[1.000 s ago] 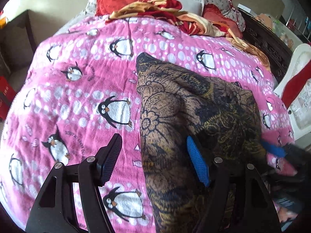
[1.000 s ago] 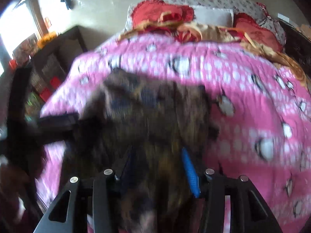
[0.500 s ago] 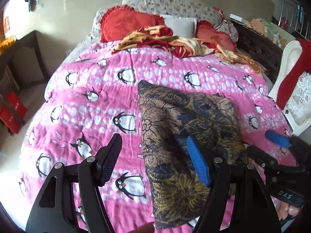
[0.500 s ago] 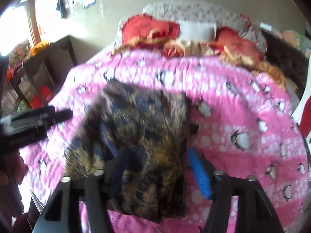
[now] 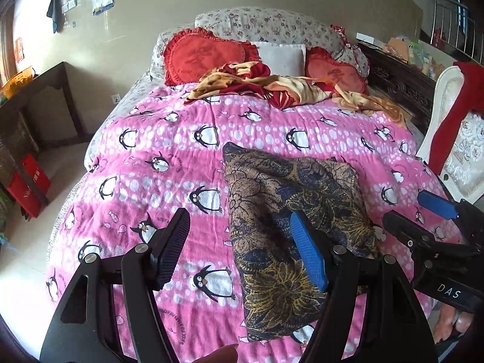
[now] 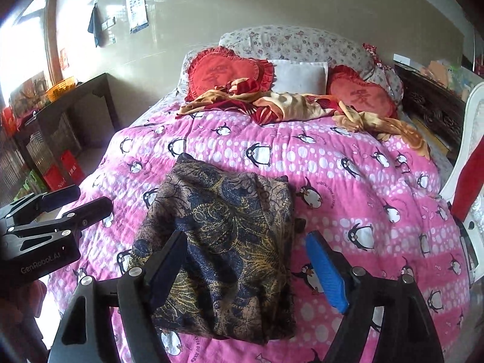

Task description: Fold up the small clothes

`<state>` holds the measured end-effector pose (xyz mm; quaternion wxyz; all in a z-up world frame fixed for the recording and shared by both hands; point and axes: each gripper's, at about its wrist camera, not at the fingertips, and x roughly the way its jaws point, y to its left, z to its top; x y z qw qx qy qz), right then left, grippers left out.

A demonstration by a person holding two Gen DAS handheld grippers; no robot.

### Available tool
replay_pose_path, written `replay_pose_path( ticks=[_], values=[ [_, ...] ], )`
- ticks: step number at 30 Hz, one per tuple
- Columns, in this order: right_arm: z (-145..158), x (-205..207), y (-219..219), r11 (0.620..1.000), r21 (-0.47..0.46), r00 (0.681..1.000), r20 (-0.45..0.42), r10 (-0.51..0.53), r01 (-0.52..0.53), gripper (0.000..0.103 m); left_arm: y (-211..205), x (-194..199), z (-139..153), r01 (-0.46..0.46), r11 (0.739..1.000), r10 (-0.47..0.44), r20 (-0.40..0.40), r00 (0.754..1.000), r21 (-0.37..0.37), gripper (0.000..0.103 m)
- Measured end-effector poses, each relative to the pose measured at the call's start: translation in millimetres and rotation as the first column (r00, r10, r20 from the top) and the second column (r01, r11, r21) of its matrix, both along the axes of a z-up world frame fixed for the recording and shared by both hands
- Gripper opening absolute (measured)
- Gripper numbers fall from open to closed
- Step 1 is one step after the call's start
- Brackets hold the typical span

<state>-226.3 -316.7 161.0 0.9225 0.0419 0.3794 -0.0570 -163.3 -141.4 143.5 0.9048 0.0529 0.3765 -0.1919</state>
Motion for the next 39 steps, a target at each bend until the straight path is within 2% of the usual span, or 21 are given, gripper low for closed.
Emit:
replay_pose_path(
  ticks=[18, 39],
  values=[
    [-6.4, 3.5, -2.5, 1.000, 0.021, 1.000, -0.020, -0.014, 0.014, 0.081, -1.6, -1.6, -0.9, 0.002, 1.000, -0.002, -0.003, 1.000, 0.008, 0.069],
    [-23.7, 16.0, -6.3, 0.999, 0.039, 0.997, -0.068, -0.025, 0.028, 0.081, -5.7, 13.3, -19.1, -0.007, 1.000, 0.007, -0.046, 0.999, 0.004, 0.069]
  ],
)
